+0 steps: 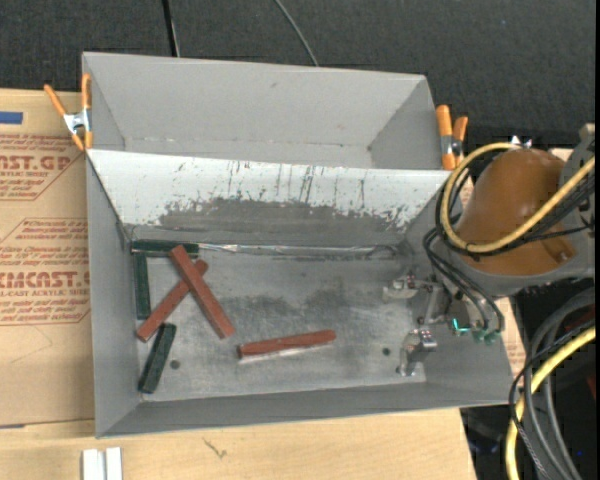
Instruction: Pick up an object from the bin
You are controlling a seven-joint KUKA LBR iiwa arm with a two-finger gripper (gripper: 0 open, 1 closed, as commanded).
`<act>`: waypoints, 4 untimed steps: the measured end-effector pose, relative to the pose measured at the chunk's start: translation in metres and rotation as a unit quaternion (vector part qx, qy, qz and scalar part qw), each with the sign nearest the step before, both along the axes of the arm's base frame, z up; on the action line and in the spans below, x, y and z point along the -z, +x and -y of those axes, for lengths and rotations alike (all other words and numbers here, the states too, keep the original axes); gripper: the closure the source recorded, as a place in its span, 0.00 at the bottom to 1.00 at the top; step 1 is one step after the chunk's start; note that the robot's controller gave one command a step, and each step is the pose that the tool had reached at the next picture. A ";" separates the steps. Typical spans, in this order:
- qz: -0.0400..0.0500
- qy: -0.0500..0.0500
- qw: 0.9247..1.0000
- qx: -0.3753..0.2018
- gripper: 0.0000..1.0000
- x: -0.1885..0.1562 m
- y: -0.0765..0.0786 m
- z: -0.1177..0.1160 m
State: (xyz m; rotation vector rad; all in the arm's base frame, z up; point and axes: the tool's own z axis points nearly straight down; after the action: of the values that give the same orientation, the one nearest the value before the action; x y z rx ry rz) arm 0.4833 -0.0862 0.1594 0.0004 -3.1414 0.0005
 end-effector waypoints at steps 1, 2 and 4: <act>0.004 0.000 1.000 0.006 0.00 0.046 0.021 -0.022; 0.000 0.001 0.998 0.055 1.00 0.081 0.005 -0.105; -0.002 0.001 0.999 0.049 1.00 0.040 0.015 -0.107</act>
Offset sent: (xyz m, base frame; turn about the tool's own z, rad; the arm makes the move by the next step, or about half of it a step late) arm 0.0051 0.1033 -0.0806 0.1116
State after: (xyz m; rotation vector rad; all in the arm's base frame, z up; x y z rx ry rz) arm 0.4981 0.0212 0.1191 -0.1529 -3.1329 -0.0011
